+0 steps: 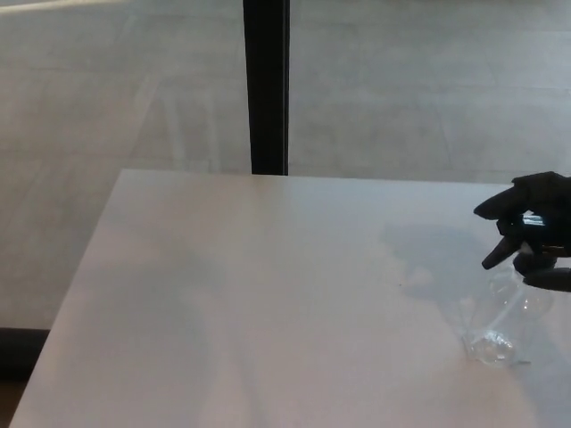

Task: The robot uses its right hand to grab and lift the lid of the spray bottle kept in the middle of the desk and places the lid on the right side of the bottle

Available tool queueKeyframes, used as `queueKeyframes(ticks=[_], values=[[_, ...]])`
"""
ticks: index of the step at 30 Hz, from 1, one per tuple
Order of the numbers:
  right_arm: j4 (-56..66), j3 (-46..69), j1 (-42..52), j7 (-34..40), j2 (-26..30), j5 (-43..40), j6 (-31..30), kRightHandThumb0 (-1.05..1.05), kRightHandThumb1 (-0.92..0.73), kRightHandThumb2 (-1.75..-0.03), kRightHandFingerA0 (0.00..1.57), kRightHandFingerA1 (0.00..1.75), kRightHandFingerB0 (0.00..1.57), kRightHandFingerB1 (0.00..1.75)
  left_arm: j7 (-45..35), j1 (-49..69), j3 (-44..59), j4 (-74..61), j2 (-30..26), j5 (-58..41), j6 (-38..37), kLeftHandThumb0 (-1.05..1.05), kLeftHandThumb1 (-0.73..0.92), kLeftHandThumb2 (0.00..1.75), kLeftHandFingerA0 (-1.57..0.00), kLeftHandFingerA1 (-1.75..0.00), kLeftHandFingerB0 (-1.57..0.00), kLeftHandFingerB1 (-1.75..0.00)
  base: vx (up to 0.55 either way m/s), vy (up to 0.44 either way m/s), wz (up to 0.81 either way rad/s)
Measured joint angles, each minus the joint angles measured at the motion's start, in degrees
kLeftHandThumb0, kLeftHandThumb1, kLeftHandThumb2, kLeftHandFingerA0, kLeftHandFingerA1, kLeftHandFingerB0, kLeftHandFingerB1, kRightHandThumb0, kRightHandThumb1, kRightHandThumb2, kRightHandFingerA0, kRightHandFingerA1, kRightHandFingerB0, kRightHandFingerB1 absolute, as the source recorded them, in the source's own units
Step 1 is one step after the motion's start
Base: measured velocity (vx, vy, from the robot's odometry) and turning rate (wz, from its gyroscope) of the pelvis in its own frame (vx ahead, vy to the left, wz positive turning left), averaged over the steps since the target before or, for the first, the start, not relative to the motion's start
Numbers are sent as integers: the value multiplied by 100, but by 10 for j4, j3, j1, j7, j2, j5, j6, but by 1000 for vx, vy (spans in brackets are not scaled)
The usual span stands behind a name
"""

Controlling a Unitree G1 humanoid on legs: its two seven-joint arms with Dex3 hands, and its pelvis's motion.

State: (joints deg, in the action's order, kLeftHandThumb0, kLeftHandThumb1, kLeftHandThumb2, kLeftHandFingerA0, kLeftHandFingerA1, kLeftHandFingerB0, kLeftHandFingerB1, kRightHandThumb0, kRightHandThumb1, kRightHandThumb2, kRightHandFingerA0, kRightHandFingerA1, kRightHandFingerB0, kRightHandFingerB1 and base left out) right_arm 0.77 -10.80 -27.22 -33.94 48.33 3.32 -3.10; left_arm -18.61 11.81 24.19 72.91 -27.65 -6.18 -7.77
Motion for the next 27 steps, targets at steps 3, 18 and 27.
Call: queueKeyframes(ticks=[3, 18, 27], values=[[6, -5, 0, 11, 0, 27, 7, -42, -67, -60, 72, 105, 49, 36, -1, -1, 0, 0, 0, 0, 0, -84, 68, 105, -56, -63, -35, -53, 0, 0, 0], [18, -25, 5, 117, -1, 137, 61, -17, -60, -81, 91, 166, 90, 118, -3, -4, -1, 1, 1, 0, 0, -89, 68, 106, -54, -60, -33, -51, 0, 0, 0], [-5, -32, 16, 186, -5, 180, 123, -23, -65, -82, 89, 164, 89, 85, -5, -4, -4, 1, 1, 0, 0, -83, 85, 66, -57, -50, -36, -37, 0, 0, 0]])
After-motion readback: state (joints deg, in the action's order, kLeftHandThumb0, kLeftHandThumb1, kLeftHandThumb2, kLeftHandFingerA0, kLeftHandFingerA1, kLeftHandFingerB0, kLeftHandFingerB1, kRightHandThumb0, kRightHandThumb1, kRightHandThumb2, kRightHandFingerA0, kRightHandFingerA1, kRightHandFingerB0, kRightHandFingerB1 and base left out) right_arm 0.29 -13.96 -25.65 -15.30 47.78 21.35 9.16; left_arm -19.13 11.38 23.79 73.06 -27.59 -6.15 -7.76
